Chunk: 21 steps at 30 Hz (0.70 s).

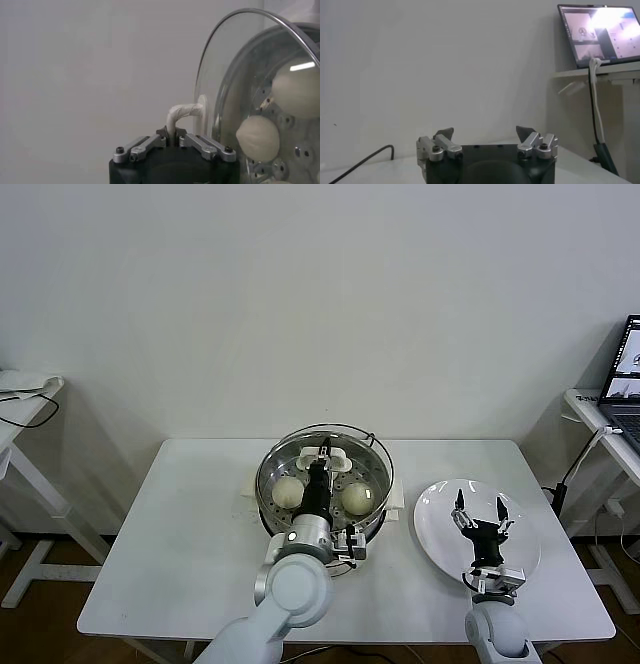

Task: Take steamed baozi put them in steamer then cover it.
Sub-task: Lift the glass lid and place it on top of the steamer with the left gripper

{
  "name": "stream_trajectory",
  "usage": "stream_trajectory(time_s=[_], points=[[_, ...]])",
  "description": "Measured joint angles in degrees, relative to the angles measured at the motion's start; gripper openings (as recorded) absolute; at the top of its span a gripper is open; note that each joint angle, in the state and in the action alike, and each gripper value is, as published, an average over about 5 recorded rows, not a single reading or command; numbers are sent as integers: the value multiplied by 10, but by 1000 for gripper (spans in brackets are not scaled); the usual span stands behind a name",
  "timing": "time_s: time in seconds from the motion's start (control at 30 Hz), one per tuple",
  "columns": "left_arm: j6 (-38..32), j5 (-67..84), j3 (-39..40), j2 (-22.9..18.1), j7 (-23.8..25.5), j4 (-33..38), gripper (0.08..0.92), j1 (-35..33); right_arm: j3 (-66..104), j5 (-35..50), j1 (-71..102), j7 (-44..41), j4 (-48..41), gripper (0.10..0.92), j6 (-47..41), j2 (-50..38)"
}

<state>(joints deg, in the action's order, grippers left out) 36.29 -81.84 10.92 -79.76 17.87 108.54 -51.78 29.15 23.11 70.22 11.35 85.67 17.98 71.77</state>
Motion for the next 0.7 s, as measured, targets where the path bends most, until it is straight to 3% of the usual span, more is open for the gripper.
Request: stream_trajectory(time_s=[0.7], points=[[4, -37, -5, -22, 5, -46, 195, -2, 1, 1, 1, -2, -2, 823, 0, -2]])
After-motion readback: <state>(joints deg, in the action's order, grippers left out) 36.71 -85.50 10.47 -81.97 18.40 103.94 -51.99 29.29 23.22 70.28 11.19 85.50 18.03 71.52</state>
